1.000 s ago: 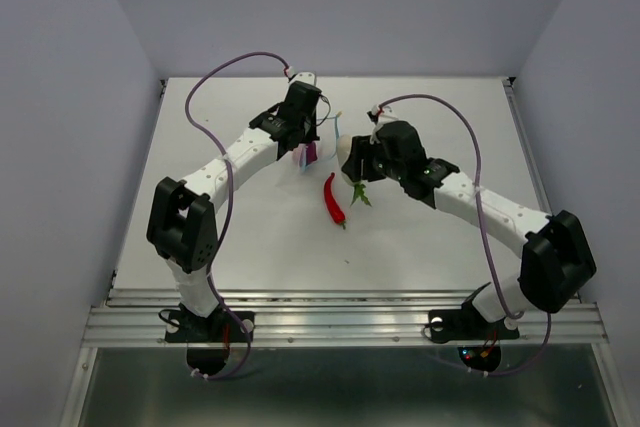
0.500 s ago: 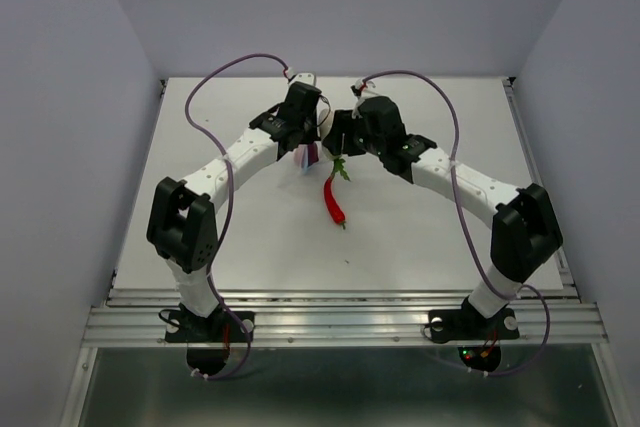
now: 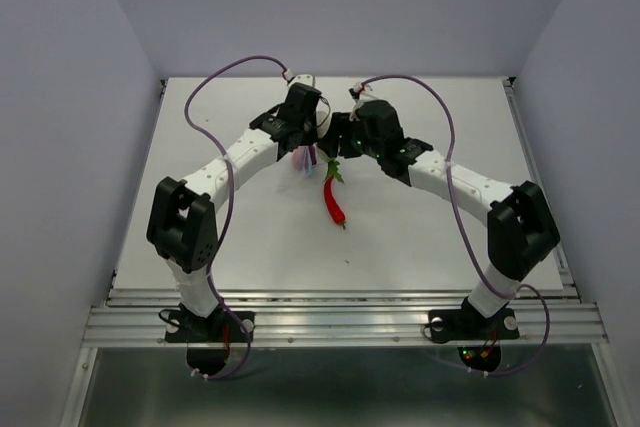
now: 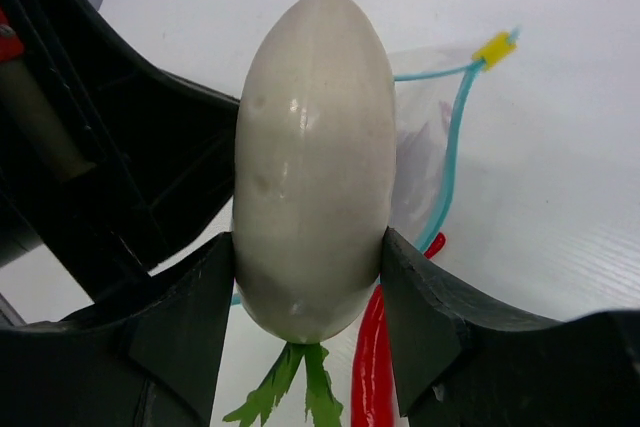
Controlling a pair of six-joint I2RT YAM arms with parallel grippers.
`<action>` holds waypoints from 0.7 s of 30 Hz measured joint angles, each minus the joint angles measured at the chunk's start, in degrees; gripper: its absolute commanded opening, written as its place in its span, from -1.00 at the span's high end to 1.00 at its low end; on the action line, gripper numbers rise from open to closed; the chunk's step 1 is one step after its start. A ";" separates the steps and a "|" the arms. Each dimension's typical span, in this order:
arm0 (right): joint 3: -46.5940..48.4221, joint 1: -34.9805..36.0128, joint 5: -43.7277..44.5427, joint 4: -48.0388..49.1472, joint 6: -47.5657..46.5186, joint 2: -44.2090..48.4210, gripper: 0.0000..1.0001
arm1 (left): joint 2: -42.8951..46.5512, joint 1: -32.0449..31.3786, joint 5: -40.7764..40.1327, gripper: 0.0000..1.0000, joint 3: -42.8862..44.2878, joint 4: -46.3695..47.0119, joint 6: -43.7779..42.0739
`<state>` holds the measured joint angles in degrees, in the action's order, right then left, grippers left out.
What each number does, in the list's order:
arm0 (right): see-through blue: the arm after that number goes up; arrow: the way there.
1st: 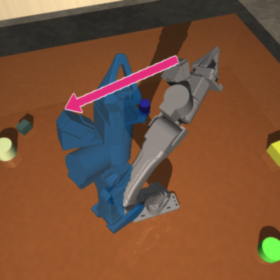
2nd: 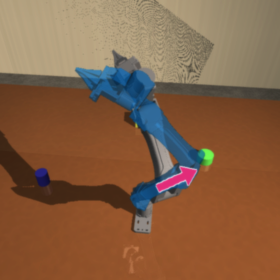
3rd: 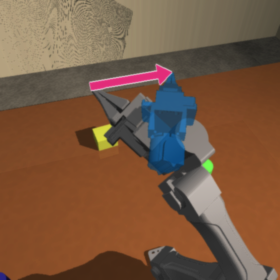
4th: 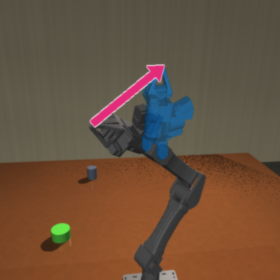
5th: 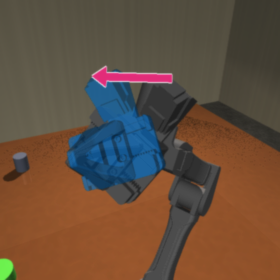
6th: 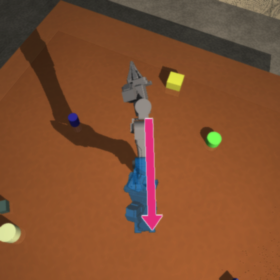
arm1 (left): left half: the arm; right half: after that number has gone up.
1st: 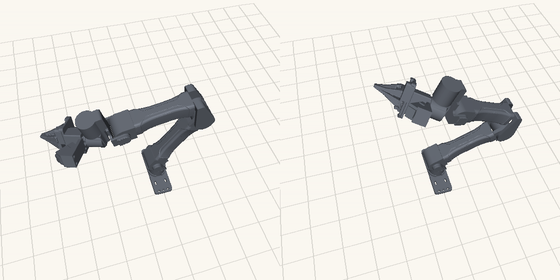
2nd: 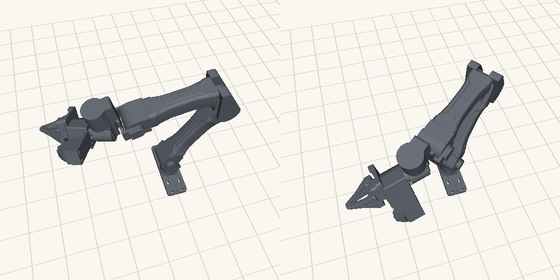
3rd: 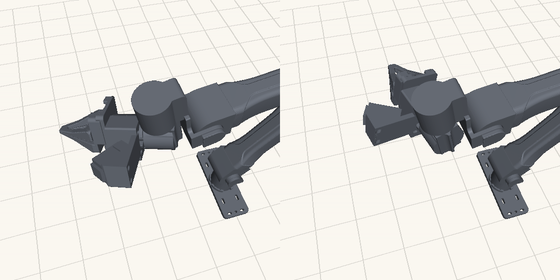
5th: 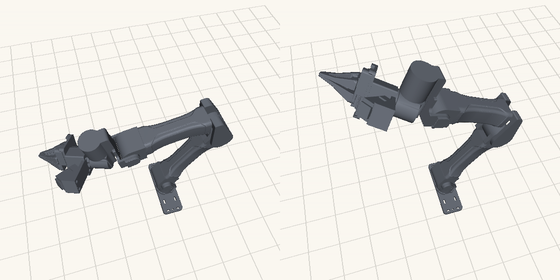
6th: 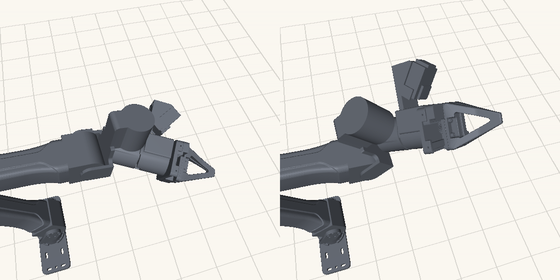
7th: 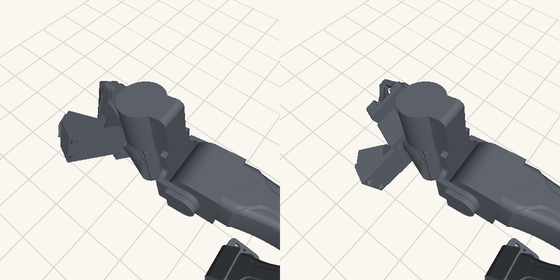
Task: Place the food in the zip-top bag and seal the zipper
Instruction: Place the food into the zip-top bag
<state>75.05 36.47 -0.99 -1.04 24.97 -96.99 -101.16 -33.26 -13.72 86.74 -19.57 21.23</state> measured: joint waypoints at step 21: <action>-2.99 0.00 -8.85 -6.43 -0.79 -1.88 0.12 | 2.84 -0.02 4.70 1.00 -4.52 3.74 -3.21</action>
<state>72.05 36.47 -9.85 -7.46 24.18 -98.87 -98.32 -33.28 -9.02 82.21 -15.84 18.02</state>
